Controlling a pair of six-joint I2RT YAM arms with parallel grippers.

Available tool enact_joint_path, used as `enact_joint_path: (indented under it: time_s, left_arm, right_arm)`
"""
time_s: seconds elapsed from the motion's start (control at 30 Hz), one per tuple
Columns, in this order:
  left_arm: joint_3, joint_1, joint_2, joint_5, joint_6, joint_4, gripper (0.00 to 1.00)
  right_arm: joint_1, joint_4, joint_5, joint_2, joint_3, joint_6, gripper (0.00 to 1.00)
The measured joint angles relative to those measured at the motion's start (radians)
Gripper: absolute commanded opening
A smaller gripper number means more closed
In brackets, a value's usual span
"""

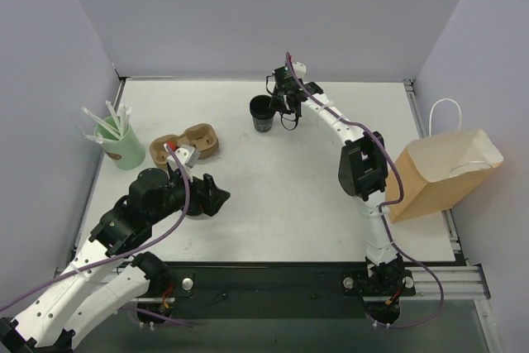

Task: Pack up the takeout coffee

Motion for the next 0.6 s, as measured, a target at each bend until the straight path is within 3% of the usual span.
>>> enact_joint_path:
  time_s: [0.17,0.43,0.6]
  left_arm:
    - [0.000,0.000,0.000,0.000,0.000,0.000,0.97]
    - [0.000,0.000,0.000,0.000,0.000,0.000,0.97]
    - [0.000,0.000,0.000,0.000,0.000,0.000,0.97]
  right_arm:
    - [0.000,0.000,0.005,0.000,0.000,-0.002,0.26]
    - [0.000,0.000,0.015,0.000,0.000,-0.008,0.19]
    - [0.000,0.000,0.015,0.000,0.000,-0.009,0.23]
